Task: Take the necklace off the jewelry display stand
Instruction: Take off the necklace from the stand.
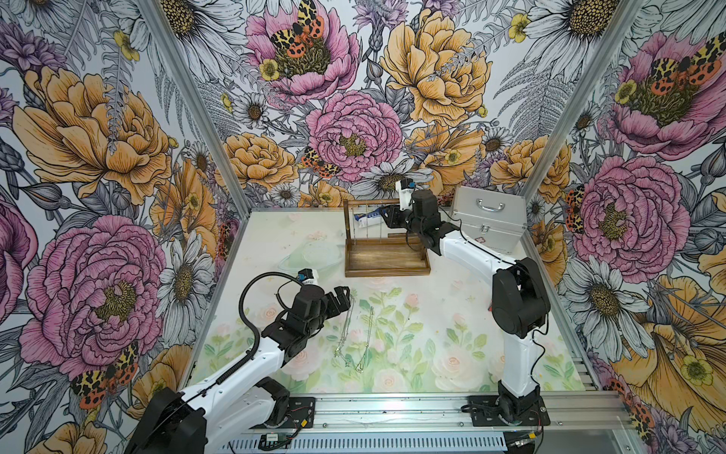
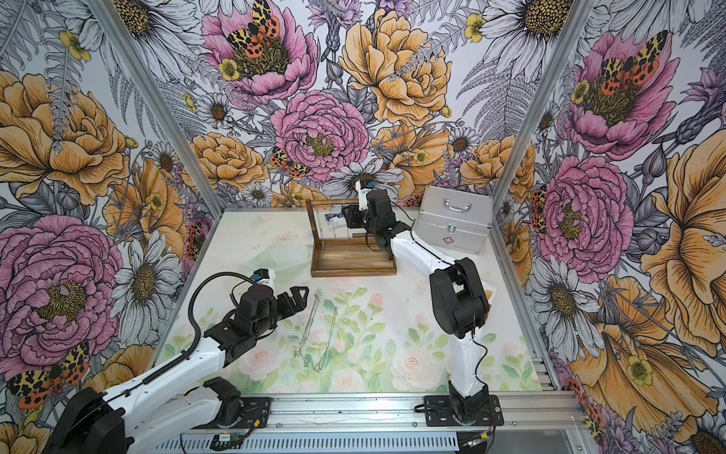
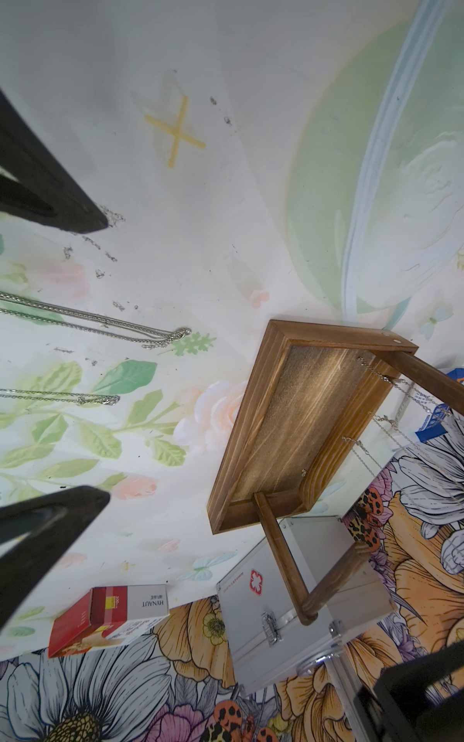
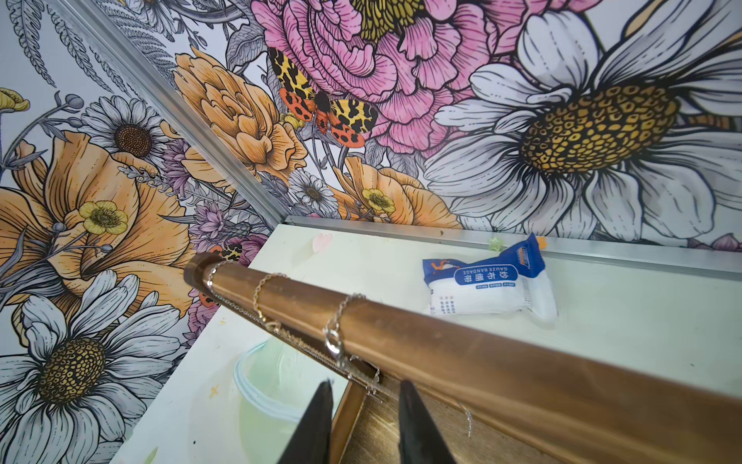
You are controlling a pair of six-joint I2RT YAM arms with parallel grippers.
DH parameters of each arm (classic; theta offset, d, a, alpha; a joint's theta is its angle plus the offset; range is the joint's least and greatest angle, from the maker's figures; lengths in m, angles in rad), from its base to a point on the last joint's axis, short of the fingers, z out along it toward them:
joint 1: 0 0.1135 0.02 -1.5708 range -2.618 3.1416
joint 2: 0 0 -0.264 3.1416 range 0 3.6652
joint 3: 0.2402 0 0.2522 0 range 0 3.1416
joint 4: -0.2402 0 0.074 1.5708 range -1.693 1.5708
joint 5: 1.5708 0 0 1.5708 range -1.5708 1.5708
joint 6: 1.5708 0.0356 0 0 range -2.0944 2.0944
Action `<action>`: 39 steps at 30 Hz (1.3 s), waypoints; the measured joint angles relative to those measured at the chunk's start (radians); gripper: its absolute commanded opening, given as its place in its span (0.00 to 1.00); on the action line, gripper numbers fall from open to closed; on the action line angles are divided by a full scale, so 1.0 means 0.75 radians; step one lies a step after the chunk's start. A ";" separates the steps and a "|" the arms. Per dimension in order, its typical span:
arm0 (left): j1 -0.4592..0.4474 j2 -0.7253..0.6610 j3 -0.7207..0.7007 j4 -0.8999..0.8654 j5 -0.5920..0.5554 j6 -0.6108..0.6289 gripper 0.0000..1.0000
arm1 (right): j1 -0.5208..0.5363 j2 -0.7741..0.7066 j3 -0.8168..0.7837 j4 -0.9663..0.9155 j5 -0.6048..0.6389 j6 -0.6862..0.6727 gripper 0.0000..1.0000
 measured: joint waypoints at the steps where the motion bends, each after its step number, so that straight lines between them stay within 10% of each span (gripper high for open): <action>1: 0.000 0.000 0.000 0.001 0.001 0.000 0.99 | 0.000 0.010 0.013 -0.009 0.001 -0.004 0.28; 39: 0.008 0.021 0.000 0.013 0.026 0.000 0.99 | 0.000 0.084 0.117 -0.038 0.046 -0.019 0.00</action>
